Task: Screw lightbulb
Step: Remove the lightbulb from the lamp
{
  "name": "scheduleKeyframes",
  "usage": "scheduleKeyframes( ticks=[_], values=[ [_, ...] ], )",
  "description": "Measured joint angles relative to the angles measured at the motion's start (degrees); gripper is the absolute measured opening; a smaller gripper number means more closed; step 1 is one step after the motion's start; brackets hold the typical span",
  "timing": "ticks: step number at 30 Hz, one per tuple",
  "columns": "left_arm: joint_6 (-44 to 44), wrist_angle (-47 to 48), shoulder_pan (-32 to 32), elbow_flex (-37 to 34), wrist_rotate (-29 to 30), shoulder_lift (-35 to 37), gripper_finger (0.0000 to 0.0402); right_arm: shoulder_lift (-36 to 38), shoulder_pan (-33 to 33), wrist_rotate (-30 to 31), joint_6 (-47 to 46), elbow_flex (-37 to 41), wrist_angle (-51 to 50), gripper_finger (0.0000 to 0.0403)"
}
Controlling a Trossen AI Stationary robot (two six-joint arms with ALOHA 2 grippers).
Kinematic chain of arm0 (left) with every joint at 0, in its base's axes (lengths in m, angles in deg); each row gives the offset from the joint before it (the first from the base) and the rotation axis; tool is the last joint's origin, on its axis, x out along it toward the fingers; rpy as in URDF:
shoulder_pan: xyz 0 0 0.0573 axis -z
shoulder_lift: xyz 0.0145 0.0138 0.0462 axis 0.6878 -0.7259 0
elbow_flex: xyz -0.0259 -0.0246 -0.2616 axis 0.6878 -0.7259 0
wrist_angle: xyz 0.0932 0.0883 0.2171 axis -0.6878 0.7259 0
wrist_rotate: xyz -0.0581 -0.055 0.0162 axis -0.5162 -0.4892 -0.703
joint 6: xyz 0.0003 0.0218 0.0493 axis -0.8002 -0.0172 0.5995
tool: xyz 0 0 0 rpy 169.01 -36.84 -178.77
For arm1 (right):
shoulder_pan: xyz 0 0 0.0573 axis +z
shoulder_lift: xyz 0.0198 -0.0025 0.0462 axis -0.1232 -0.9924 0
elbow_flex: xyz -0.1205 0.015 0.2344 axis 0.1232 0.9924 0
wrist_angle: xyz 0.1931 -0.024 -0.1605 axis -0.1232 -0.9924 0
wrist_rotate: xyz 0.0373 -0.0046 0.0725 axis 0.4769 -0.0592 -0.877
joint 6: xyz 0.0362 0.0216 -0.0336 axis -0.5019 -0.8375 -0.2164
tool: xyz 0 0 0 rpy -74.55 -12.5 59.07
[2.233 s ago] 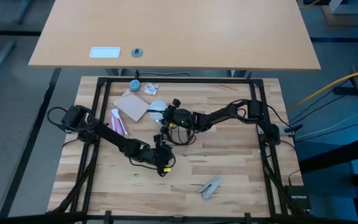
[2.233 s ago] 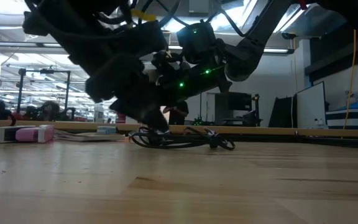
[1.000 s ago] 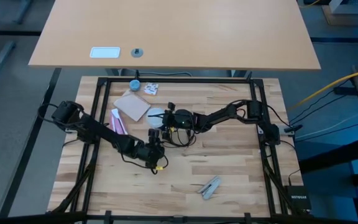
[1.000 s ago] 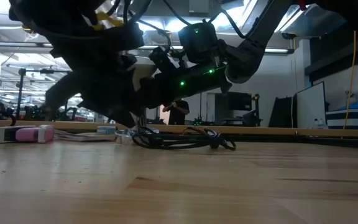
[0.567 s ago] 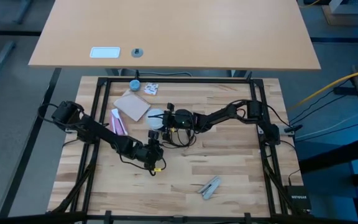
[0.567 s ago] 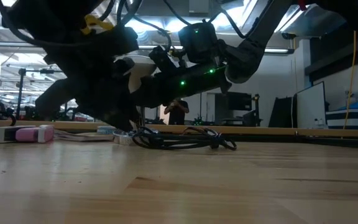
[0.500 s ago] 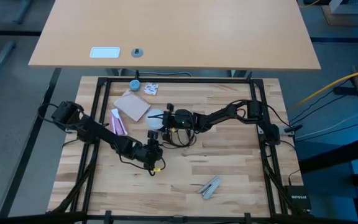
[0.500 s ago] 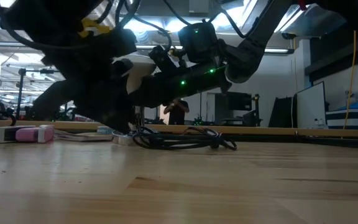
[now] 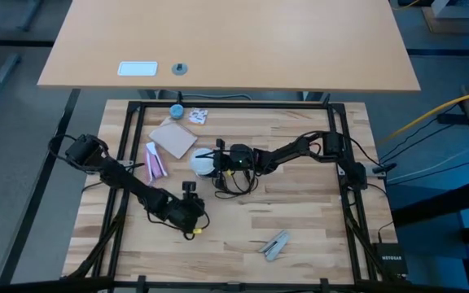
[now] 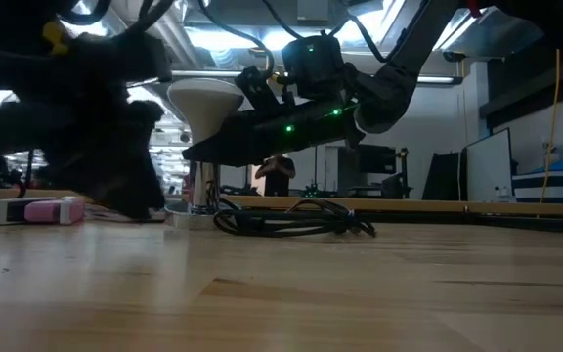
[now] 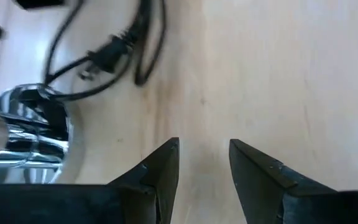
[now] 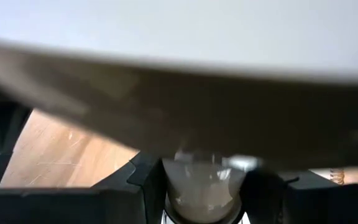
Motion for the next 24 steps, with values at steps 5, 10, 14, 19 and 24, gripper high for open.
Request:
scheduleKeyframes(
  ticks=[5, 10, 14, 19, 24],
  values=[
    [-2.5, -5.5, -0.4, 0.0, 5.7, -0.4, 0.0133, 0.0, 0.0, 0.0, 0.0, 0.0, 0.4, 0.0166],
    [-2.5, -12.5, -2.0, 0.0, 6.7, -3.3, 0.0133, 0.0, 0.0, -0.5, 0.0, 0.0, 2.8, 0.0166],
    [0.9, -15.7, -3.0, 0.0, 6.8, -6.1, 0.0133, 0.0, 0.0, -1.6, 0.0, 0.0, 4.8, 0.0166],
    [1.3, -17.6, -4.4, 0.0, 6.8, -7.1, 0.0133, 0.0, 0.0, -1.8, 0.0, 0.0, 5.1, 0.0166],
    [3.2, -17.8, -5.8, 0.0, 7.1, -7.1, 0.0133, 0.0, 0.0, -2.2, 0.0, 0.0, 5.1, 0.0166]
  ],
)
